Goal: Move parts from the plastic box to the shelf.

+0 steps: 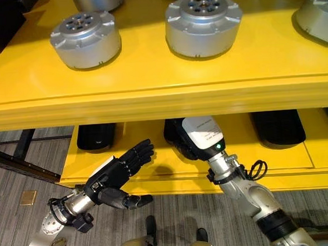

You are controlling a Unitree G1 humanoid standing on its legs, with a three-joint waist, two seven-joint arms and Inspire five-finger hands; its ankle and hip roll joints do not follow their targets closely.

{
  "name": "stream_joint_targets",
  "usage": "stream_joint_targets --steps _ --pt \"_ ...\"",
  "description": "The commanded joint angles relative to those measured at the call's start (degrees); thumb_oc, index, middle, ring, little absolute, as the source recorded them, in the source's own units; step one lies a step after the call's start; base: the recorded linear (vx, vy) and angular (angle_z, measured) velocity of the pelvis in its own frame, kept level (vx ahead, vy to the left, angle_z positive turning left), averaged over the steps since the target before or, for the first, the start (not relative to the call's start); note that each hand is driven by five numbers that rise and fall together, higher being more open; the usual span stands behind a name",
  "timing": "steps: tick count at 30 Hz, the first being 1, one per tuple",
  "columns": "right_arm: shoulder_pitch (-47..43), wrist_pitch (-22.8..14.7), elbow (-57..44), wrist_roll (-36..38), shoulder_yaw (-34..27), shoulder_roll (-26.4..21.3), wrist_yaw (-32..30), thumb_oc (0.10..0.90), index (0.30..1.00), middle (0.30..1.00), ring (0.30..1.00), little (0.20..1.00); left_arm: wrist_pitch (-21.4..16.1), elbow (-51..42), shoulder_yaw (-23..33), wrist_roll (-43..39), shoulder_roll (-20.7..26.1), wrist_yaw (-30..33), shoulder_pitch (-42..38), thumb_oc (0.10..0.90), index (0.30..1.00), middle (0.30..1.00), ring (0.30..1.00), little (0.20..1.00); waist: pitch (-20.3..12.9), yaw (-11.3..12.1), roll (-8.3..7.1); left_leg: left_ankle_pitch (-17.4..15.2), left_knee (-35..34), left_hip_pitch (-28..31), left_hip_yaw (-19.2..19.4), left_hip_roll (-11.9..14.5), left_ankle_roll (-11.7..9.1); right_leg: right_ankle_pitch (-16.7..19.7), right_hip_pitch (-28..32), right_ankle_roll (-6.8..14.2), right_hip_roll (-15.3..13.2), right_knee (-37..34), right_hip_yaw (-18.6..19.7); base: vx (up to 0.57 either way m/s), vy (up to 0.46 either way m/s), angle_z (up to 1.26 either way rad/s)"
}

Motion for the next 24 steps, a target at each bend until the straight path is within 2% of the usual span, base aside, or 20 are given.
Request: stream_joint_targets --steps 1,7,9,13,14,16,21,24 --pt "-1.4 -4.1 -8.3 7.3 -0.9 -1.4 -3.1 0.900 1.000 1.000 1.000 1.000 -7.8 -5.5 0.0 -1.3 -2.1 1.5 -0.7 0.900 1.000 1.000 1.000 1.000 -6.7 -1.1 -1.99 -11.3 5.1 1.3 0.8 2.3 -0.4 -2.4 -4.5 -0.2 -1.3 5.3 0.4 -0.03 0.046 -0.03" --pt "3.1 -4.5 -17.2 16.7 -3.7 -0.2 -1.4 0.900 1.000 1.000 1.000 1.000 -8.6 -6.3 0.9 -0.1 -2.5 3.9 0.1 0.900 1.000 1.000 1.000 1.000 -7.3 -2.5 -2.73 -11.4 4.0 2.2 2.0 2.3 -0.1 -1.9 -4.3 0.4 -1.3 4.5 1.3 -0.03 0.039 -0.13" --pt "4.5 -3.4 -19.2 20.6 -4.9 1.4 -2.8 0.900 1.000 1.000 1.000 1.000 -8.9 -6.6 1.2 0.7 -3.0 4.5 0.2 0.900 1.000 1.000 1.000 1.000 -7.6 -3.2 -2.96 -11.5 3.6 2.6 2.5 2.4 -0.1 -1.8 -4.2 0.5 -1.2 4.2 1.7 -0.04 0.037 -0.11" --pt "6.1 -3.0 -21.1 21.9 -6.4 3.7 -5.4 0.900 1.000 1.000 1.000 1.000 -9.2 -6.6 1.2 1.2 -3.6 5.6 0.2 0.900 1.000 1.000 1.000 1.000 -8.1 -4.0 -3.13 -11.5 2.9 3.1 3.3 2.5 -0.1 -1.5 -4.1 0.7 -1.1 3.6 2.2 -0.03 0.033 -0.07" --pt "6.8 -1.9 -22.0 24.0 -6.9 4.9 -5.7 0.900 1.000 1.000 1.000 1.000 -9.2 -6.6 1.1 1.6 -4.1 6.1 0.1 0.900 1.000 1.000 1.000 1.000 -8.4 -4.6 -3.12 -11.5 2.6 3.3 3.7 2.5 -0.1 -1.4 -4.1 0.8 -1.0 3.3 2.4 -0.03 0.035 -0.27" --pt "7.9 -1.3 -22.7 26.9 -7.5 6.6 -4.8 0.900 1.000 1.000 1.000 1.000 -9.0 -6.8 1.1 2.1 -4.4 6.7 -0.1 0.900 1.000 1.000 1.000 1.000 -8.8 -5.2 -3.19 -11.4 2.0 3.8 4.4 2.6 -0.1 -1.2 -4.1 1.0 -1.0 2.9 2.8 -0.04 0.040 -0.27" --pt "9.9 -0.8 -24.2 28.9 -7.6 7.7 -2.6 0.900 1.000 1.000 1.000 1.000 -9.3 -7.0 0.4 2.8 -4.6 8.5 -1.0 0.900 1.000 1.000 1.000 1.000 -9.1 -6.6 -3.26 -11.4 1.3 4.5 5.6 2.6 -0.2 -0.4 -4.2 1.3 -1.0 1.8 3.7 -0.03 0.022 -0.14" --pt "11.1 -1.0 -23.2 33.6 -7.4 8.2 -1.1 0.900 1.000 1.000 1.000 1.000 -9.9 -6.3 0.0 3.6 -4.8 9.8 -1.5 0.900 1.000 1.000 1.000 1.000 -9.4 -7.4 -3.30 -11.3 0.3 5.2 6.2 2.7 -0.3 0.5 -4.0 1.7 -1.0 0.5 4.8 -0.02 -0.003 -0.13"
